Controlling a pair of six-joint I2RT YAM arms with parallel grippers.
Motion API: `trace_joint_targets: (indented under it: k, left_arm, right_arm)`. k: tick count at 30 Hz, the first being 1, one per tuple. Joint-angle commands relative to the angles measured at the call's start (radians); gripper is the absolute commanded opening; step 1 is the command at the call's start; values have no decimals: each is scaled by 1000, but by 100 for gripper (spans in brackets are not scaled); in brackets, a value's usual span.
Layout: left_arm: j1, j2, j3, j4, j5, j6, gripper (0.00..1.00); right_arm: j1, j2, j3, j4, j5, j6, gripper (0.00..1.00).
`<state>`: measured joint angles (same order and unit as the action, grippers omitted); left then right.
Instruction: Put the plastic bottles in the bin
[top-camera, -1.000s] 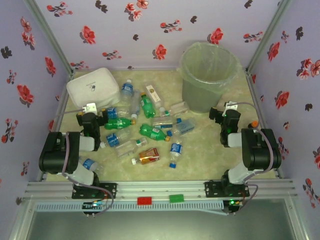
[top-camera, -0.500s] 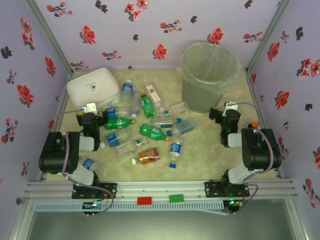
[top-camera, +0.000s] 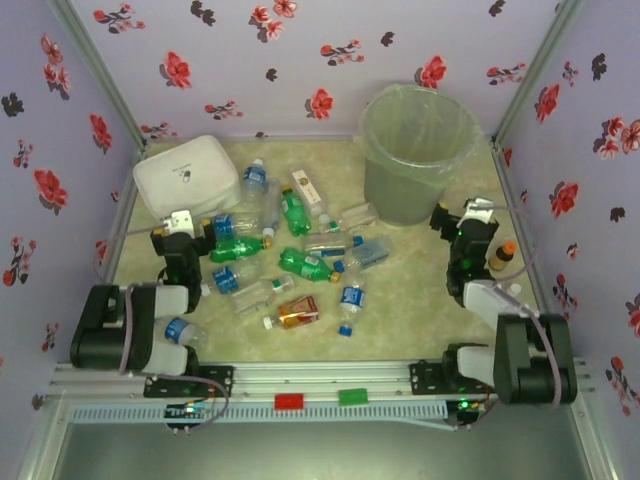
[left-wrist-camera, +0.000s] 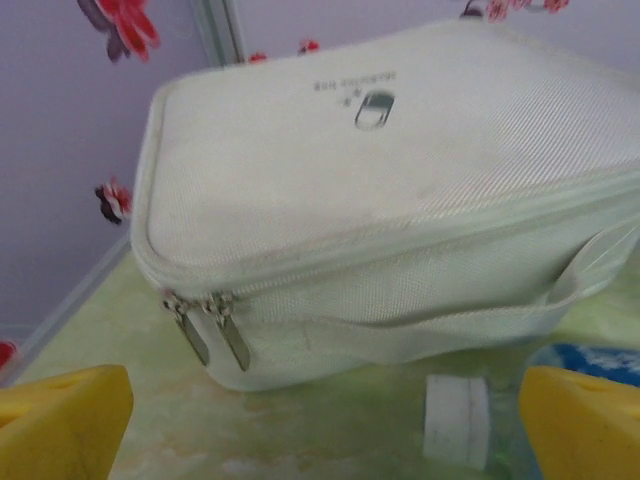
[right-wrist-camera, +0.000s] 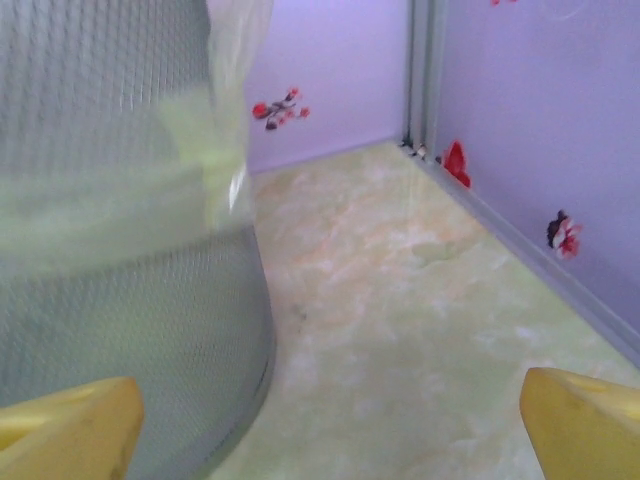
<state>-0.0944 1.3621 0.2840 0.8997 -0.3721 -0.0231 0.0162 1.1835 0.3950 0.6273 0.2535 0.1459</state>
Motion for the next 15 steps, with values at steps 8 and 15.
trace_joint_targets:
  k: [8,15]
  left_arm:
    - [-25,-272,173,-416,36,-461,100]
    - [-143,-216,285,-549,162,-566,100]
  right_arm:
    - [56,-34,309,-805,-151,514,91]
    - [297,-23,290,-982,-195,725,89]
